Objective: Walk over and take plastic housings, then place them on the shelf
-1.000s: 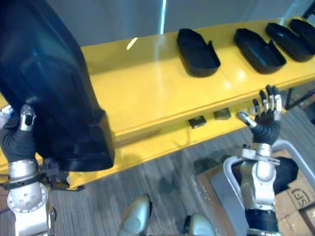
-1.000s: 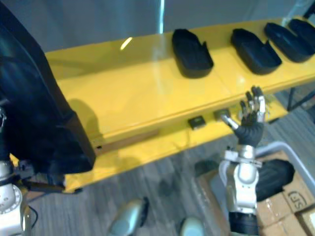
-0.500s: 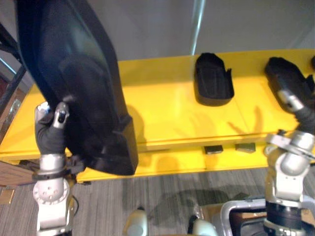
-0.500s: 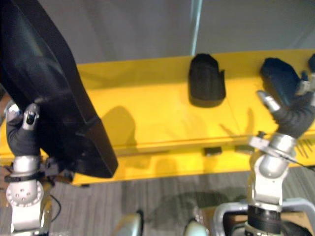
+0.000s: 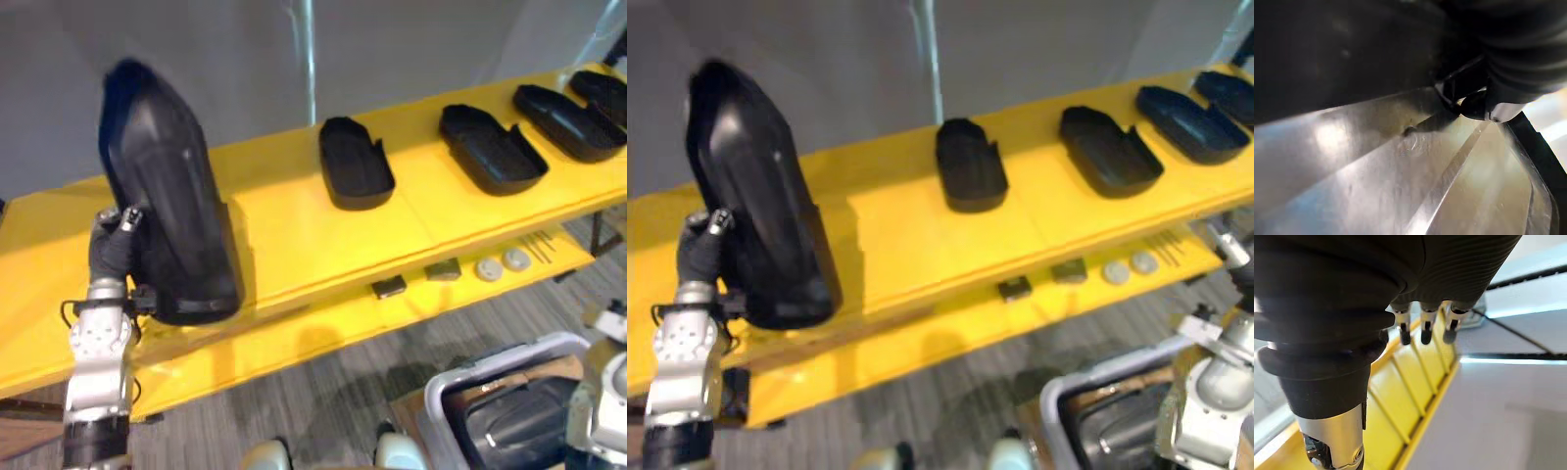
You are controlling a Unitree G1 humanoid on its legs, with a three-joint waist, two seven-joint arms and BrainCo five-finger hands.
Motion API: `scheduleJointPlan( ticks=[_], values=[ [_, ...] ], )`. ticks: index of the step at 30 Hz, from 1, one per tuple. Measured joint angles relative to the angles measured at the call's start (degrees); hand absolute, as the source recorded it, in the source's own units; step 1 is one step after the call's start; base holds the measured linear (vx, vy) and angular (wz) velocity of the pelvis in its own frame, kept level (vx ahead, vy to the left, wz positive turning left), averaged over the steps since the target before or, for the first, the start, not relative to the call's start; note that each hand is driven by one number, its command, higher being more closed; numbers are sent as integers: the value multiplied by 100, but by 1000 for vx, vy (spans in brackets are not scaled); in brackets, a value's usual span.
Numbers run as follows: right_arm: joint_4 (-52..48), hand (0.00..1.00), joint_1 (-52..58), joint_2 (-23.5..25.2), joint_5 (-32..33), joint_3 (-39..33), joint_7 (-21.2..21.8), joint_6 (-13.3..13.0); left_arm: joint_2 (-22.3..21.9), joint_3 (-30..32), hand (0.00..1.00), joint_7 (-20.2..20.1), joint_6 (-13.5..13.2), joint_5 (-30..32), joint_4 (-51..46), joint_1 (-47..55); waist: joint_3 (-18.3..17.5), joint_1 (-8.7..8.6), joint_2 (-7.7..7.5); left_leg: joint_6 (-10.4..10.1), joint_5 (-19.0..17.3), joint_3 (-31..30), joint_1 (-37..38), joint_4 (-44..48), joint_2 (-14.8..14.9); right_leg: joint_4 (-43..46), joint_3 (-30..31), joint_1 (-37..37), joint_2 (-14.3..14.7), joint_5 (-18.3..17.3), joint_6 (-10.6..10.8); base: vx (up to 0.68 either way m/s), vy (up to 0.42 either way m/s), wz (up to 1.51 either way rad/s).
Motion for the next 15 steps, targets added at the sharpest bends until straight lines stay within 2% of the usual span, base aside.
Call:
scheduleJointPlan(
  ticks=[1,2,5,6,9,12,14,15],
  values=[
    [2,0,17,-1,83,-2,56,4,118,-24,100,1,86,-78,343,-167,7,-32,-12,4,6,93,28,-16,6,-15,59,-9,1,16,10,-17,30,-34],
    [46,0,37,-9,215,-11,182,25,400,-99,100,18,179,-127,1082,-532,16,-119,-21,4,7,249,86,-19,0,-17,176,-28,-4,31,35,2,26,-33],
    [74,0,136,-44,360,0,412,130,746,-340,100,42,417,-361,1904,-1148,39,-222,-32,25,21,441,169,-123,-55,-57,374,-91,-5,60,82,19,30,-32],
    [153,0,213,-69,366,44,538,161,898,-484,100,38,631,-406,2263,-1510,38,-297,-30,34,28,555,196,-135,-66,-95,439,-90,-17,71,100,39,35,-22],
    [269,0,308,-145,564,82,754,216,1083,-698,100,13,953,-587,2677,-1984,47,-440,-14,29,50,712,336,-249,-82,-134,547,-85,-15,88,109,51,27,-22],
    [269,0,306,-434,741,218,938,284,1113,-730,100,-74,1239,-654,2990,-2243,104,-604,87,29,50,867,491,-371,-89,-143,634,-61,-31,91,111,61,38,-21],
    [271,0,308,-473,740,279,986,367,1115,-888,100,-78,1292,-853,3155,-2371,132,-679,136,13,62,901,567,-438,-93,-146,704,-61,-21,91,111,49,17,-12],
    [274,0,306,-478,740,327,1042,427,1115,-951,100,-78,1403,-911,3173,-2408,154,-745,170,13,62,908,575,-444,-94,-146,712,-67,-19,91,111,32,1,-6]
  ],
)
